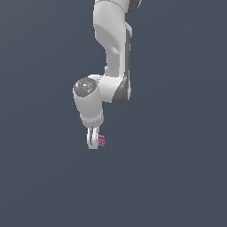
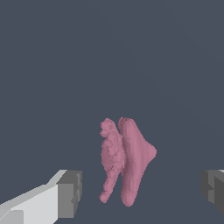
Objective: Pick up the object and move it to a goal position.
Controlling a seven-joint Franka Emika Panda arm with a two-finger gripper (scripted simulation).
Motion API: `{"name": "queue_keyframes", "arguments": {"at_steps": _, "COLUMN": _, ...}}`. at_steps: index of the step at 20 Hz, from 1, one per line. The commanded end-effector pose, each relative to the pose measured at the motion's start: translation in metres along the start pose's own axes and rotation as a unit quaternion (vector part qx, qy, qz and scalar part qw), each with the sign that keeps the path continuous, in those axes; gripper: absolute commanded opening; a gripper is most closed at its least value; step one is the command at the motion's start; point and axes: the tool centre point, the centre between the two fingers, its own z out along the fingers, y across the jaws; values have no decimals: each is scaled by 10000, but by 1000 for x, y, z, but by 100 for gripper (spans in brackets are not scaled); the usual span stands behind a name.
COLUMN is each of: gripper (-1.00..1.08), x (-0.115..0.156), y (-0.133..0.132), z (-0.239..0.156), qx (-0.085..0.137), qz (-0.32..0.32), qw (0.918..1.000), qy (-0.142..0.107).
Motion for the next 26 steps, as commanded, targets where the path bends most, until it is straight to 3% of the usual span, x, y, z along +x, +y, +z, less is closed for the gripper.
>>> {"name": "queue_keyframes", "arguments": {"at_steps": 1, "gripper": 100, "x": 0, "y": 0, "z": 3, "qx": -2, "qz": 0, "qw": 10000, "qy": 0}}
{"name": "queue_keyframes", "arguments": {"at_steps": 15, "gripper": 100, "x": 0, "y": 0, "z": 50, "qx": -2, "qz": 26, "qw": 10000, "qy": 0}}
{"name": "queue_keyframes", "arguments": {"at_steps": 16, "gripper": -100, "x": 0, "y": 0, "z": 50, "qx": -2, "qz": 26, "qw": 10000, "qy": 0}}
{"name": "queue_keyframes", "arguments": {"at_steps": 26, "gripper": -100, "x": 0, "y": 0, "z": 49, "qx": 1, "qz": 25, "qw": 10000, "qy": -1}}
